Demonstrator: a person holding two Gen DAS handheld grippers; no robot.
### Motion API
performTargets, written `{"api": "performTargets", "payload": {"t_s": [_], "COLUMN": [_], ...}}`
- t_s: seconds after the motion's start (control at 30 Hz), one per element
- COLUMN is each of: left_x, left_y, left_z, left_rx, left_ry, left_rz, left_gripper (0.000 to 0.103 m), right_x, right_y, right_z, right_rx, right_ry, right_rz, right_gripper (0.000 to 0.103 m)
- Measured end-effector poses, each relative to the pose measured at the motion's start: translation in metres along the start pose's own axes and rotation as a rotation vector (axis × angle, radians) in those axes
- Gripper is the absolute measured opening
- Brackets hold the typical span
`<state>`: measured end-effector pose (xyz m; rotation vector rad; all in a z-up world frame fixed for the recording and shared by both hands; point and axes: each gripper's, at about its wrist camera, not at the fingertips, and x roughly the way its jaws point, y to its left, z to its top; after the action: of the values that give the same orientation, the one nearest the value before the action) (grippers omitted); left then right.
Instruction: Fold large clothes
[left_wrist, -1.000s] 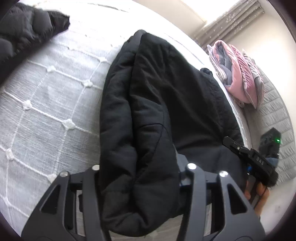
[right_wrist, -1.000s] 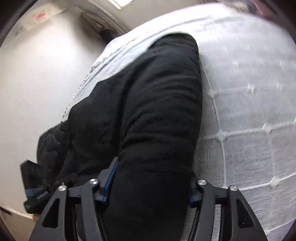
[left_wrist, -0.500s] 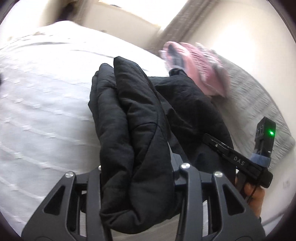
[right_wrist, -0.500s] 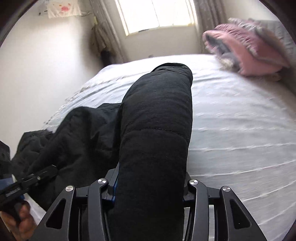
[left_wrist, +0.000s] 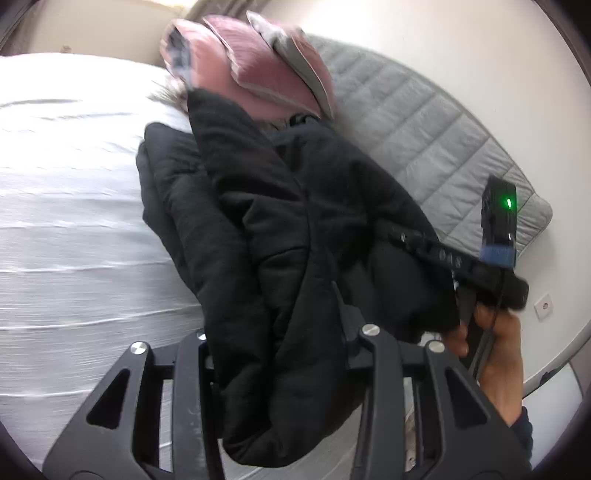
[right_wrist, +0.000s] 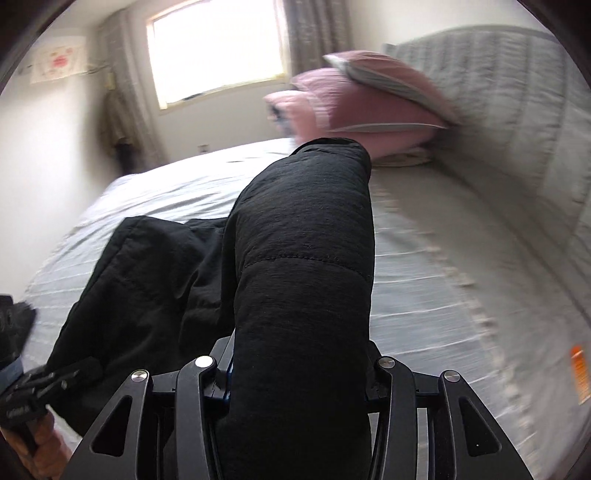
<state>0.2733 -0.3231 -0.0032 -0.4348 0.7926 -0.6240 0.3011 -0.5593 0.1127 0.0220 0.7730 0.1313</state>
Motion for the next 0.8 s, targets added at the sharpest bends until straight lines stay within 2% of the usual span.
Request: {"api": "performTargets", "payload": {"t_s": [0.03,0.1,0.13,0.17,0.2,0.23,0.27,0.3,0.37,0.4,0.47,0.53,0.6,0.67,0.77,0.8], "left_x": [0.017,0.067,0.088,0.103,0.100,0.096,0.094,0.090,0.083,0.076,0.071,0.059,0.040,0.026,-0.014,-0.034], "left_y": [-0.009,-0.011,-0.008,0.000,0.007,0.013,0.016,0.021,0.028,0.031,0.028,0.023,0.016,0.007,-0.002,-0.007], "left_z": [-0.009,-0.038,-0.056,-0.074,-0.083,-0.087,-0.087,-0.085,-0.082,-0.081,-0.080,-0.083,-0.091,-0.095,-0.114,-0.121], "left_rx": [0.000,-0.025,-0.040,-0.067,-0.082,-0.083,-0.079,-0.073,-0.088,-0.112,-0.134,-0.131,-0.114,-0.080,0.027,0.070], "left_ry": [0.030,0.167,0.235,0.270,0.220,0.190,0.191,0.205,0.224,0.233,0.233,0.229,0.228,0.225,0.204,0.189], "left_rz": [-0.006,-0.031,-0.035,-0.023,-0.069,-0.116,-0.131,-0.158,-0.180,-0.188,-0.192,-0.170,-0.138,-0.089,0.032,0.080], "left_gripper": [0.042,0.044,0.044,0.046,0.051,0.051,0.051,0.053,0.054,0.054,0.055,0.055,0.055,0.055,0.055,0.058], "right_x": [0.001,0.020,0.033,0.050,0.066,0.082,0.093,0.091,0.069,0.058,0.032,0.013,-0.002,-0.027,-0.062,-0.070], "right_y": [-0.025,-0.077,-0.100,-0.129,-0.152,-0.171,-0.189,-0.205,-0.221,-0.226,-0.217,-0.201,-0.179,-0.145,-0.094,-0.077], "right_z": [0.004,0.010,0.008,-0.001,-0.013,-0.028,-0.045,-0.061,-0.081,-0.090,-0.107,-0.115,-0.123,-0.144,-0.162,-0.169], "right_rx": [0.007,0.038,0.066,0.105,0.140,0.170,0.205,0.275,0.439,0.502,0.545,0.548,0.571,0.582,0.539,0.526], "right_ry": [0.004,0.043,0.075,0.123,0.174,0.223,0.243,0.185,0.043,-0.006,-0.096,-0.125,-0.135,-0.152,-0.154,-0.146], "right_rz": [-0.020,-0.058,-0.084,-0.121,-0.159,-0.205,-0.288,-0.288,-0.229,-0.257,-0.312,-0.360,-0.318,-0.267,-0.225,-0.208], "right_gripper": [0.046,0.051,0.058,0.061,0.062,0.062,0.076,0.083,0.084,0.084,0.084,0.084,0.084,0.084,0.085,0.085]}}
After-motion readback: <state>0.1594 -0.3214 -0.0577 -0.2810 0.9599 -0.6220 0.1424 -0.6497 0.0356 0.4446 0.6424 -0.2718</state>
